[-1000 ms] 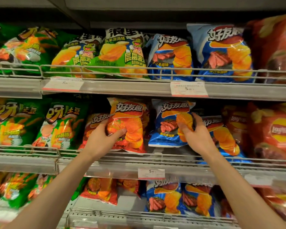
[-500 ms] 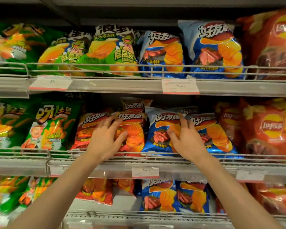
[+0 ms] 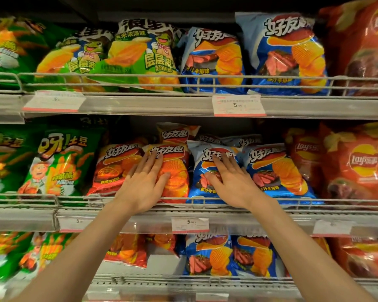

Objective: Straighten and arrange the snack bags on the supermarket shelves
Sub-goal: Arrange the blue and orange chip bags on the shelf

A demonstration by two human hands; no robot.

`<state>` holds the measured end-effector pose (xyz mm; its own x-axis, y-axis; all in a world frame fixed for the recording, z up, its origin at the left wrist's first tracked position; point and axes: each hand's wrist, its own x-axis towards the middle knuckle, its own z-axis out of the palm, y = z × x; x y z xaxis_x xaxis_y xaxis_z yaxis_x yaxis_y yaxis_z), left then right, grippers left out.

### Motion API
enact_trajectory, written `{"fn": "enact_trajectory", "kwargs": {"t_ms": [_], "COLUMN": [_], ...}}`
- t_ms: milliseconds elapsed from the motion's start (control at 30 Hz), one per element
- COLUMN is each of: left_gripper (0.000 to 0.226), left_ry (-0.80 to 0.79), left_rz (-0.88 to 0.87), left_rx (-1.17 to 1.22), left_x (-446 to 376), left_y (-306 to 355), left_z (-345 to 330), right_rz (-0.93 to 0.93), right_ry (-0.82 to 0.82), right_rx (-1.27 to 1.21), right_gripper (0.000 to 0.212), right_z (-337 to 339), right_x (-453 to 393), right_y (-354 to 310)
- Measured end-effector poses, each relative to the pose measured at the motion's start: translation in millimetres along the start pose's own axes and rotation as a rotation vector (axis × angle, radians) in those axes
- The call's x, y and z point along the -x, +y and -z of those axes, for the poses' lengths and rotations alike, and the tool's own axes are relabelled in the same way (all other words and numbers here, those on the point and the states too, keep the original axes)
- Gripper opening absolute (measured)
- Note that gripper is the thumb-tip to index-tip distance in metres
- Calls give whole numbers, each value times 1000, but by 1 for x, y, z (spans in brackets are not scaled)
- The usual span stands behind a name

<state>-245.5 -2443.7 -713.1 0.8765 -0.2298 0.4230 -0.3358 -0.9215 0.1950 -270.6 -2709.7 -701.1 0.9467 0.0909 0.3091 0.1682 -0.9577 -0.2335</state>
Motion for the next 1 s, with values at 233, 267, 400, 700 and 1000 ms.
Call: {"fn": "enact_trajectory", "kwargs": {"t_ms": [233,267,400,700,1000], "left_gripper": [65,64,62,68,65], "left_ry": [125,145,119,59,213], "left_rz": [-17,-26,-18,11,4], "left_rx": [-11,16,75,12,338], "left_x": [8,8,3,-1,13], "left_y": [9,12,26,28,30], "left_z": [8,10,10,-5,12], "right_rz": [10,-8,-219,-276,-154], "right_ry": [68,123,202,52,245], "right_rx": [11,29,100,122,9], "right_gripper": [78,81,91,96,77], "right_z": [7,10,24,10,16], "right_x": [9,12,22,16,31], "right_y": [1,5,32,22,8]}}
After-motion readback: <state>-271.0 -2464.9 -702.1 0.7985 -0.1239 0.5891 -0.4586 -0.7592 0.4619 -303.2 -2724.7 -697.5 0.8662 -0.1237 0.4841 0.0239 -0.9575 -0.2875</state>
